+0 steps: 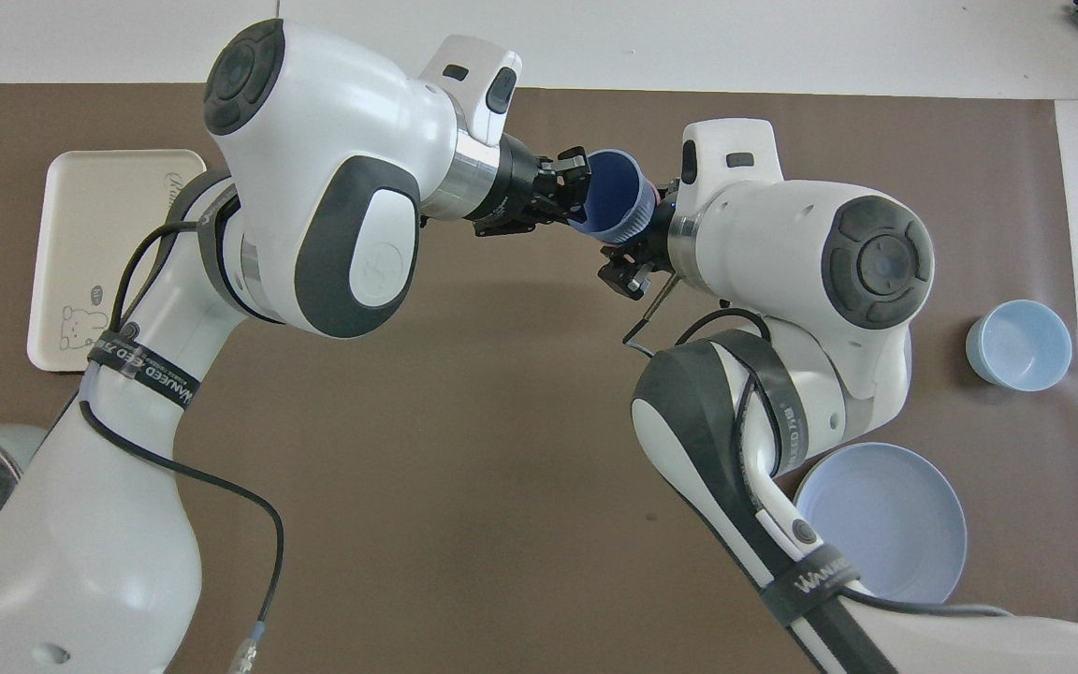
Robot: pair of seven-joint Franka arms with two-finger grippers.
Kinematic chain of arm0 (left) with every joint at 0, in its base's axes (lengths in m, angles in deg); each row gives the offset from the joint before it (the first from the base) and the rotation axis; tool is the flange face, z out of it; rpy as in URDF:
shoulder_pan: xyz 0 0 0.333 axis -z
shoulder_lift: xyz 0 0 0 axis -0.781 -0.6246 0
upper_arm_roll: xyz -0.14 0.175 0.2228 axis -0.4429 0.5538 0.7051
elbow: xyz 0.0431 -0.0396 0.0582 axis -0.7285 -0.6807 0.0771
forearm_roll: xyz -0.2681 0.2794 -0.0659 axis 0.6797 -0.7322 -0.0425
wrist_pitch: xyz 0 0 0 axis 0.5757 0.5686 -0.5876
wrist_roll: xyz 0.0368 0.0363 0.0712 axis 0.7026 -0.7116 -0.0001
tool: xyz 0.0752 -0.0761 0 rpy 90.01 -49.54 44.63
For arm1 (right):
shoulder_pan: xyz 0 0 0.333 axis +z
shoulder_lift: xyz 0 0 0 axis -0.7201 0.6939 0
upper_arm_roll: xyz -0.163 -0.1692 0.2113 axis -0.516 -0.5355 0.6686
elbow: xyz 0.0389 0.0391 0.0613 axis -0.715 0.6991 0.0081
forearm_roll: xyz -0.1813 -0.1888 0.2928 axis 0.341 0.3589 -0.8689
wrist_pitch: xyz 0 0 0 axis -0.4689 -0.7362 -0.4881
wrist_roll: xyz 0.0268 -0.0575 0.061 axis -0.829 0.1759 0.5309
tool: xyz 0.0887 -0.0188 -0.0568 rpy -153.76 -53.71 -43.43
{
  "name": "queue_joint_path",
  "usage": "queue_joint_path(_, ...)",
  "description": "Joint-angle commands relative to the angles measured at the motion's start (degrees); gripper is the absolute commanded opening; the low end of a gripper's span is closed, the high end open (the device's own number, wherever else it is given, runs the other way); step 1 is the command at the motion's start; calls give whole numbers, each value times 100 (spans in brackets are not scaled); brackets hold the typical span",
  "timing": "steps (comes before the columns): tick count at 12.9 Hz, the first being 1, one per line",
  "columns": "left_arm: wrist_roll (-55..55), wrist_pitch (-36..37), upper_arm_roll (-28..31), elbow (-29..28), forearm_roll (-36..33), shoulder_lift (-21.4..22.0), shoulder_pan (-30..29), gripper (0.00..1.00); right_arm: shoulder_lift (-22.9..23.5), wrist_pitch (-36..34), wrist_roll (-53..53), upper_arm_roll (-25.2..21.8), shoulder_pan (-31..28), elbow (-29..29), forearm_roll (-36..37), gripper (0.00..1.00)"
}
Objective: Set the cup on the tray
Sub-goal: 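Grasp the inner blue cup with the left gripper, then pull the blue cup out with the left gripper while the right gripper withdraws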
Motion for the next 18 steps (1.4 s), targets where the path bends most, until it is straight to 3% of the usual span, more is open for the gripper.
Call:
queue_joint_path(1, 32, 130, 34, -251, 110, 214, -53, 0, -119, 70, -74, -12, -37, 87, 155, 0)
queue_joint_path(6, 41, 919, 148, 205, 242, 258, -736, 0, -119, 79, -74, -12, -37, 87, 155, 0)
queue_joint_path(10, 128, 1176, 140, 259, -1310, 513, -1466, 0, -110, 87, -74, -12, -81, 87, 155, 0)
queue_joint_path(12, 600, 1054, 131, 215, -1716, 531, -1940, 0, -110, 96, -135, -20, -134, 96, 120, 0)
queue_joint_path(15, 2066, 511, 139, -433, -1876, 793, -2898, 0, -57, 867, 5, -12, -512, 236, -369, 0)
queue_joint_path(17, 2885, -60, 157, -1336, -1964, 1135, -3347, 0, -66, 1282, 975, -12, -765, 438, -1499, 0)
queue_joint_path(18, 3141, -333, 157, -1776, -2086, 1285, -3575, 0, -66, 1248, 1790, -3, -932, 465, -2411, 0)
